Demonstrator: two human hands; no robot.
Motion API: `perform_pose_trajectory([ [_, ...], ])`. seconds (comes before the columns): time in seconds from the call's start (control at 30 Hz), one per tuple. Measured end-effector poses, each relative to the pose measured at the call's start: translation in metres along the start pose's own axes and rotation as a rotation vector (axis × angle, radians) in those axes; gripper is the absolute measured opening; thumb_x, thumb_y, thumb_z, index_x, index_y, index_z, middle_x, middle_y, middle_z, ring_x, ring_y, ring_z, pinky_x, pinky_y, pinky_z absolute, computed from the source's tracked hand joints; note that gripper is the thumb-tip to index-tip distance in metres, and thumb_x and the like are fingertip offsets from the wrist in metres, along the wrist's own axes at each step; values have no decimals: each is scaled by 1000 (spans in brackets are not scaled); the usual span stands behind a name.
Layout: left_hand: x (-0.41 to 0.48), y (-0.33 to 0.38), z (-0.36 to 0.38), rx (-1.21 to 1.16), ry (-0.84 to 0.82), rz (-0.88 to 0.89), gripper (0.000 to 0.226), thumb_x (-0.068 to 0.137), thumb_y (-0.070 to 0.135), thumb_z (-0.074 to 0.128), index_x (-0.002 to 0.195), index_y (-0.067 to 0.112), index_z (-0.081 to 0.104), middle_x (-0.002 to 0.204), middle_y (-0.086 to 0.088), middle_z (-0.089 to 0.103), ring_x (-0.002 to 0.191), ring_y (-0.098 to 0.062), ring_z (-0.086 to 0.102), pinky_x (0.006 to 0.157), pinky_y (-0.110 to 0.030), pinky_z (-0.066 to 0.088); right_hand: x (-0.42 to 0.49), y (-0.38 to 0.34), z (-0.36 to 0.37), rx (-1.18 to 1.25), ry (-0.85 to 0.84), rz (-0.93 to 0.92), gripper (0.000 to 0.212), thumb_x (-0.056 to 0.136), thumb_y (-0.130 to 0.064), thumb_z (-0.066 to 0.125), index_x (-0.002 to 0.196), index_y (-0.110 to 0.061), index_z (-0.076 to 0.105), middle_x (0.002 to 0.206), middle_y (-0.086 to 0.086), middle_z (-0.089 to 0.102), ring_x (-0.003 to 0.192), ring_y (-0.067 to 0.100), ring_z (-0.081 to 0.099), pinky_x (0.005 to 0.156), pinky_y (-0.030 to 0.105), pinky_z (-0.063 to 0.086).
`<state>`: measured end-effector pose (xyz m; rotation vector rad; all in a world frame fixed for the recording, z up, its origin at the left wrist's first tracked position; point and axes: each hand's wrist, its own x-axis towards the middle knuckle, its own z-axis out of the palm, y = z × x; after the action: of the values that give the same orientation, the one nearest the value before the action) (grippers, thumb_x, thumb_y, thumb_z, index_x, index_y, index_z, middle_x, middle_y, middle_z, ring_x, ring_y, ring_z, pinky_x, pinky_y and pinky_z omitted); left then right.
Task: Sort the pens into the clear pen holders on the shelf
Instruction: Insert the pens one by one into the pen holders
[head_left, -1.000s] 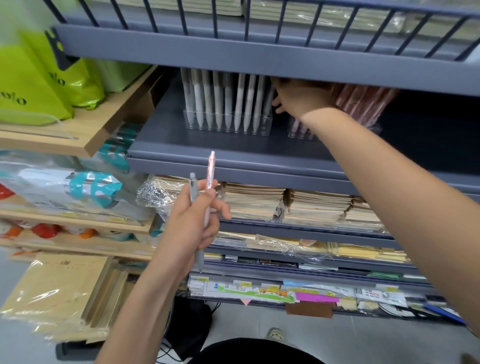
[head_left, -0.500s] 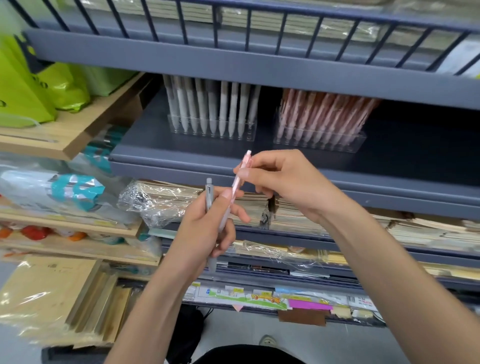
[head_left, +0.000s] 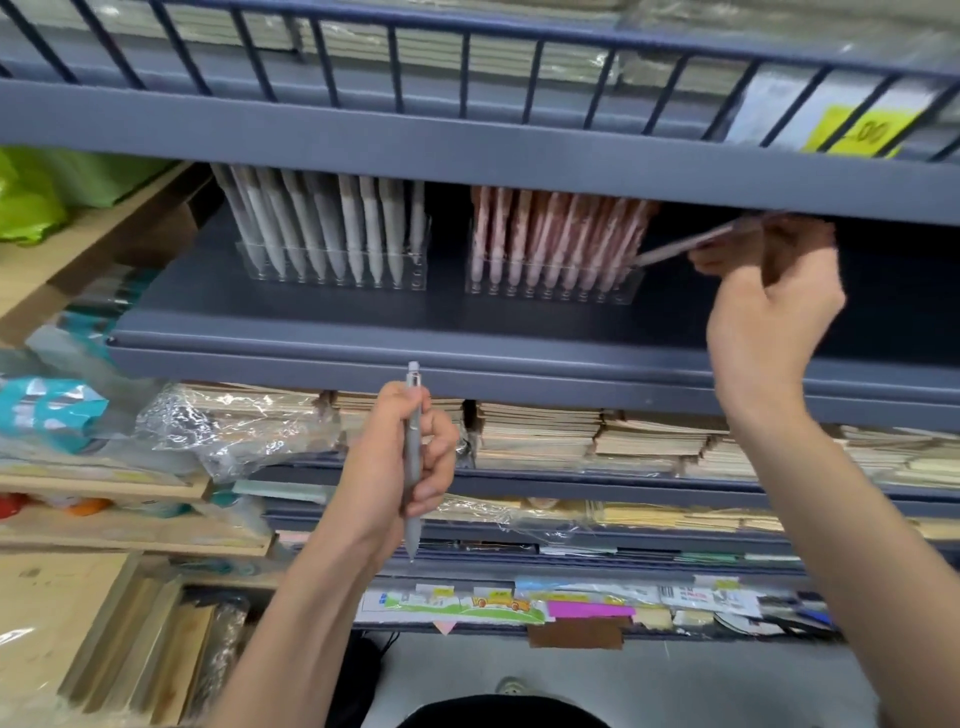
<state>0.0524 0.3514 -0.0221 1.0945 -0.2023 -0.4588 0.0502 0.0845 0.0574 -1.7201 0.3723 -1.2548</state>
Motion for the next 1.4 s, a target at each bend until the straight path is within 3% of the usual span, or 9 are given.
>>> perform_pose_trajectory([
  [0.13,6,-8,16,173,48,70,28,94,39,55,101,12,56,67,1,55,38,-11,36,34,-18,28,20,19,0,-74,-137,-75,14,94,-24,51,96,-37,56,85,-14,68,82,16,70,83,43,56],
  [0.27,11,-12,24,263,66,113,27,92,48,55,108,31,67,69,2,56,40,-12,37,38,-20,27,39,24,10,-279,-303,-115,32,86,-29,41,85,-10,67,80,3,70,79,13,68,80,19,51],
  [0.4,14,-17,25,247,65,128,24,97,44,57,112,29,69,70,1,55,42,-11,35,40,-22,28,59,19,29,-536,-515,-46,23,92,-20,43,102,-11,61,114,20,66,113,35,59,101,45,45],
  [0.67,7,-13,11,185,12,119,43,89,8,46,120,23,72,85,-3,63,51,-15,42,46,-25,36,61,7,41,-781,-568,-125,40,103,-28,34,136,-12,51,139,16,53,133,33,44,114,39,29],
  [0.8,3,-7,2,239,40,182,29,96,7,56,122,17,68,106,-8,73,60,-18,57,55,-26,50,59,10,35,-646,-598,93,36,97,-30,46,120,-11,65,124,15,65,120,33,57,106,45,42],
  [0.9,1,-3,-5,252,99,201,21,94,10,58,114,9,66,110,-9,75,68,-19,66,62,-27,56,42,11,27,-528,-401,87,25,89,-22,55,88,-4,71,90,16,73,92,34,67,89,40,52],
  [0.97,-1,-1,-11,247,131,201,22,89,15,64,110,10,67,104,-9,75,70,-21,68,63,-27,56,14,-1,23,-348,-324,65,12,82,-17,58,85,-12,69,80,3,72,80,21,69,79,31,55],
  [1.17,-5,7,-25,266,146,208,18,83,23,71,100,17,74,79,-8,69,65,-21,65,59,-28,53,-72,-40,37,-79,-874,97,7,85,-33,71,84,-30,77,82,-16,74,78,1,67,72,20,52],
  [1.4,-12,22,-43,243,112,268,12,85,21,72,96,22,76,75,-9,70,65,-22,65,62,-28,54,-102,-55,62,149,-922,277,9,83,-20,75,92,-20,77,83,-10,74,72,-3,61,65,13,48],
])
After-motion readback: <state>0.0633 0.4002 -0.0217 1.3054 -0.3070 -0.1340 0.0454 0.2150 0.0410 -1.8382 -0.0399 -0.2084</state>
